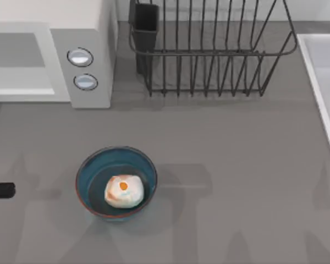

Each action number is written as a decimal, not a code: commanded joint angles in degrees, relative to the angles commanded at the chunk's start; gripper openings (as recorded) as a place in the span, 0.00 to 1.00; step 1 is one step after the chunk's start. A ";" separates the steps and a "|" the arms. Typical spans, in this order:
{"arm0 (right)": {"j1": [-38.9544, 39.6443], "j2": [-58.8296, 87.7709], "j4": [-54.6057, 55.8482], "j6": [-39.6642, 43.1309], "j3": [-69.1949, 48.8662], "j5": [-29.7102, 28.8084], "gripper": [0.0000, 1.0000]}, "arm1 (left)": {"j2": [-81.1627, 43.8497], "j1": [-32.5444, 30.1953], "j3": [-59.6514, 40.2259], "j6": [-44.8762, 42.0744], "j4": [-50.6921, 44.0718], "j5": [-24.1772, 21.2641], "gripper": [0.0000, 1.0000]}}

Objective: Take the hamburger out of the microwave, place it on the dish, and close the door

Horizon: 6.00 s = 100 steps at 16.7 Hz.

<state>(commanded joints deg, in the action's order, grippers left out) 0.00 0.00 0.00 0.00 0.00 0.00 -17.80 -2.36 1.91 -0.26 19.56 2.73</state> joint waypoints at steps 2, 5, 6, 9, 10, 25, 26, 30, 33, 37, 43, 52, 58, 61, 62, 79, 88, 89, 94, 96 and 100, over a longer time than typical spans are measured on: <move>0.00 0.00 0.00 0.00 0.00 0.00 1.00 | 1.01 -0.47 -0.12 0.02 -1.03 0.48 0.00; 0.00 0.00 0.00 0.00 0.00 0.00 1.00 | 5.18 -2.06 -0.55 0.08 -5.94 2.08 0.00; 0.00 0.00 0.00 0.00 0.00 0.00 1.00 | 6.54 -2.62 -0.69 0.11 -7.34 2.64 0.00; 0.00 0.00 0.00 0.00 0.00 0.00 1.00 | 7.50 -3.06 -0.82 0.13 -8.32 3.09 0.00; 0.00 0.00 0.00 0.00 0.00 0.00 1.00 | 7.50 -3.06 -0.82 0.13 -8.32 3.09 0.00; 0.00 0.00 0.00 0.00 0.00 0.00 1.00 | -41.32 34.71 -48.65 -29.01 -36.10 -14.17 0.00; 0.00 0.00 0.00 0.00 0.00 0.00 1.00 | -46.95 38.30 -53.92 -31.87 -39.12 -16.69 0.00; 0.00 0.00 0.00 0.00 0.00 0.00 1.00 | -66.82 50.77 -71.47 -42.18 -50.62 -27.43 0.00; 0.00 0.00 0.00 0.00 0.00 0.00 1.00 | -77.27 57.62 -79.05 -48.21 -57.80 -34.97 0.00; 0.00 0.00 0.00 0.00 0.00 0.00 1.00 | -83.07 62.42 -82.02 -52.60 -63.21 -40.97 0.00; 0.00 0.00 0.00 0.00 0.00 0.00 1.00 | -83.21 62.41 -81.77 -52.80 -63.19 -41.11 0.00; 0.00 0.00 0.00 0.00 0.00 0.00 1.00 | -89.23 62.74 -68.75 -53.07 -43.78 -41.39 0.00; 0.00 0.00 0.00 0.00 0.00 0.00 1.00 | -89.89 62.55 -66.92 -53.09 -41.79 -41.45 0.00; 0.00 0.00 0.00 0.00 0.00 0.00 1.00 | -87.66 61.30 -64.64 -51.72 -40.49 -40.81 0.00; 0.00 0.00 0.00 0.00 0.00 0.00 1.00 | -85.95 60.36 -62.66 -50.69 -39.50 -40.34 0.00; 0.00 0.00 0.00 0.00 0.00 0.00 1.00 | -65.60 46.56 -38.77 -36.04 -28.91 -32.92 0.00; 0.00 0.00 0.00 0.00 0.00 0.00 1.00 | -54.56 35.80 -28.89 -25.77 -25.21 -26.81 0.00; 0.00 0.00 0.00 0.00 0.00 0.00 1.00 | -54.50 35.66 -28.85 -25.64 -25.20 -26.69 0.00; 0.00 0.00 0.00 0.00 0.00 0.00 1.00 | -50.85 26.36 -26.52 -18.37 -24.81 -20.27 0.00; 0.00 0.00 0.00 0.00 0.00 0.00 1.00 | -48.45 19.60 -25.03 -13.75 -24.55 -16.20 0.00; 0.00 0.00 0.00 0.00 0.00 0.00 1.00 | -43.91 8.68 -22.25 -5.37 -24.07 -8.86 0.00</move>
<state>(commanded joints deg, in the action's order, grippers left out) 0.00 0.00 0.00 0.00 0.00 0.00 -61.72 6.32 -20.34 -5.62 -4.51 -6.13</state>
